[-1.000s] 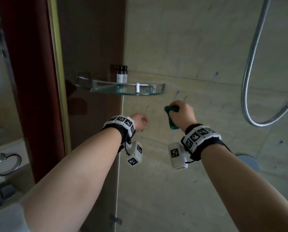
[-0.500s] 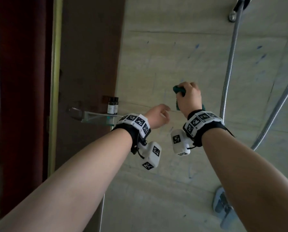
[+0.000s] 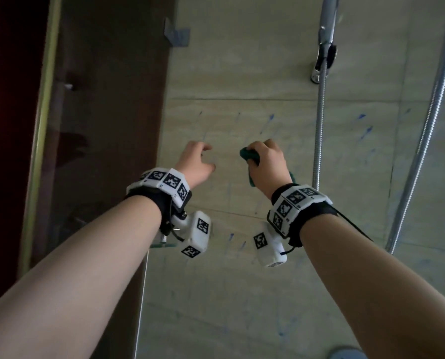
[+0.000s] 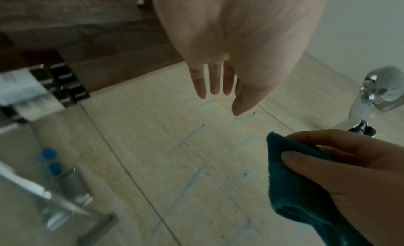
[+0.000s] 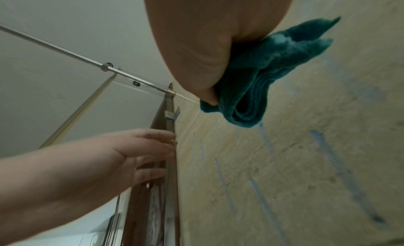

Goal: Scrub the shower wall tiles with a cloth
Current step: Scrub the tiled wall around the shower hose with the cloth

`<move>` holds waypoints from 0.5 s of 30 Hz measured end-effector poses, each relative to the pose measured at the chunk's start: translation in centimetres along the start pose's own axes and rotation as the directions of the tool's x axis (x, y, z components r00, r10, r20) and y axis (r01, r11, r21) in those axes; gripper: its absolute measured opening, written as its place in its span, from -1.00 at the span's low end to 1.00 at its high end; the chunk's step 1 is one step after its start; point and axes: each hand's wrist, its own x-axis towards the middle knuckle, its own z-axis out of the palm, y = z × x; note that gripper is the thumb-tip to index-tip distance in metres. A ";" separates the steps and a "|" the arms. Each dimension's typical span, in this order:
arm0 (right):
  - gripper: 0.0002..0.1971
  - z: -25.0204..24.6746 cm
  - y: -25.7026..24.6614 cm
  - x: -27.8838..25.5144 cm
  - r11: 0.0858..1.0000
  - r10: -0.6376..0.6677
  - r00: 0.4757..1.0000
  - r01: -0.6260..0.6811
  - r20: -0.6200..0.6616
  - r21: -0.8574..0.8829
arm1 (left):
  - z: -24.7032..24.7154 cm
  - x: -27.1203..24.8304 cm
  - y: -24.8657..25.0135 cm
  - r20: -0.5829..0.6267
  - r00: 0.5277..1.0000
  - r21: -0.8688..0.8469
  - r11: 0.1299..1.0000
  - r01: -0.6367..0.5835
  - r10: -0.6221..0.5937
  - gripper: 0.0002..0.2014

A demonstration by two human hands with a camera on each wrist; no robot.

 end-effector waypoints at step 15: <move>-0.64 2.9 -2.9 4.3 0.977 -0.185 0.981 0.190 0.057 -0.098 | -1.5 5.1 -5.1 -0.029 0.999 0.245 0.969 -0.017 0.025 -0.45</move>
